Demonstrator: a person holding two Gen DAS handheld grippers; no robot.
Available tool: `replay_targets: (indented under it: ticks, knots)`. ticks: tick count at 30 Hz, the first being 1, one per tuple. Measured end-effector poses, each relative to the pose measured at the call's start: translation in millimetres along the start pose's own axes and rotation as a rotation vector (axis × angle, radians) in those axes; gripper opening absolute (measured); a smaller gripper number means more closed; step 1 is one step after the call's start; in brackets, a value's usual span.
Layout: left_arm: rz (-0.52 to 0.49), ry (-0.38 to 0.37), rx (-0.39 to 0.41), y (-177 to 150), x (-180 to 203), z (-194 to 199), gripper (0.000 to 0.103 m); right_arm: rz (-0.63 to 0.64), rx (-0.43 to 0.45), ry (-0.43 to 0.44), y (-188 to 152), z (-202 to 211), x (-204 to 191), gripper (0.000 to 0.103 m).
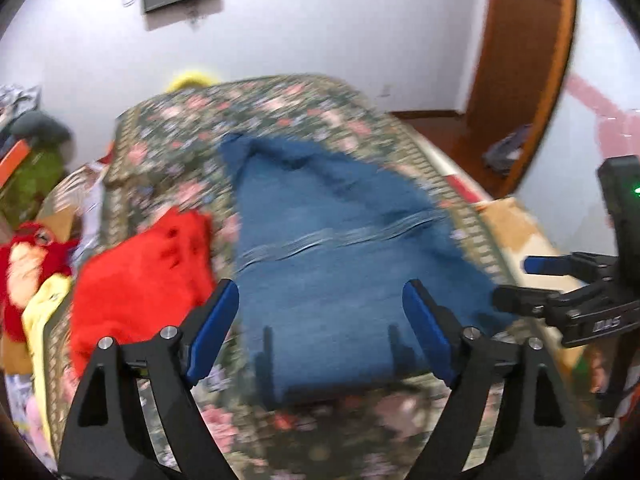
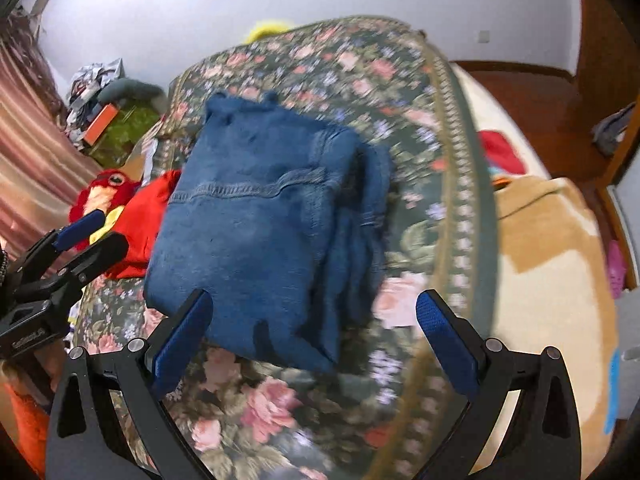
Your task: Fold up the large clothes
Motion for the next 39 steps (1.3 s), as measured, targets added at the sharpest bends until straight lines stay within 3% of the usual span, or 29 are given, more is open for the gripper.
replay_targets:
  ticks: [4,7,12,14,16,20,26,32,35,39]
  knots:
    - [0.075,0.025,-0.091,-29,-33,-25,0.083,-0.028,-0.068,0.024,-2,-32,-1,0.101]
    - [0.125,0.003,-0.163,-52,-44,-46,0.085,-0.071,-0.089,0.051,-1,-48,4,0.101]
    - [0.196,-0.025,-0.164,-74,-46,-62,0.094,-0.099,-0.073,0.067,5,-56,4,0.068]
    - [0.193,-0.023,-0.162,-74,-45,-62,0.094,-0.076,-0.041,0.035,10,-50,2,0.046]
    - [0.175,-0.013,-0.163,-70,-42,-59,0.094,-0.056,-0.020,0.026,13,-41,0,0.031]
    - [0.102,0.011,-0.146,-56,-31,-51,0.094,-0.017,0.022,0.042,21,-27,-1,0.024]
    - [0.036,0.026,-0.134,-53,-12,-50,0.094,0.008,0.033,0.006,24,-32,9,0.023]
    - [0.075,0.007,-0.156,-63,-13,-61,0.095,0.040,0.022,-0.034,11,-41,21,0.029]
    - [0.096,-0.002,-0.161,-66,-15,-59,0.095,0.047,0.032,-0.078,9,-35,28,0.053]
    - [0.073,0.014,-0.164,-67,-15,-50,0.095,0.064,0.020,-0.094,4,-26,35,0.067]
Point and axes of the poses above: each gripper's, at about its wrist camera, not at the fingertips, and z roughly against the way its jaws point, x to its right, y to its top, the point moved 5 cm from there along -z, roughly the way its jaws point, and after that the axes turned 5 degrees about -y, right-handed, at the moved point
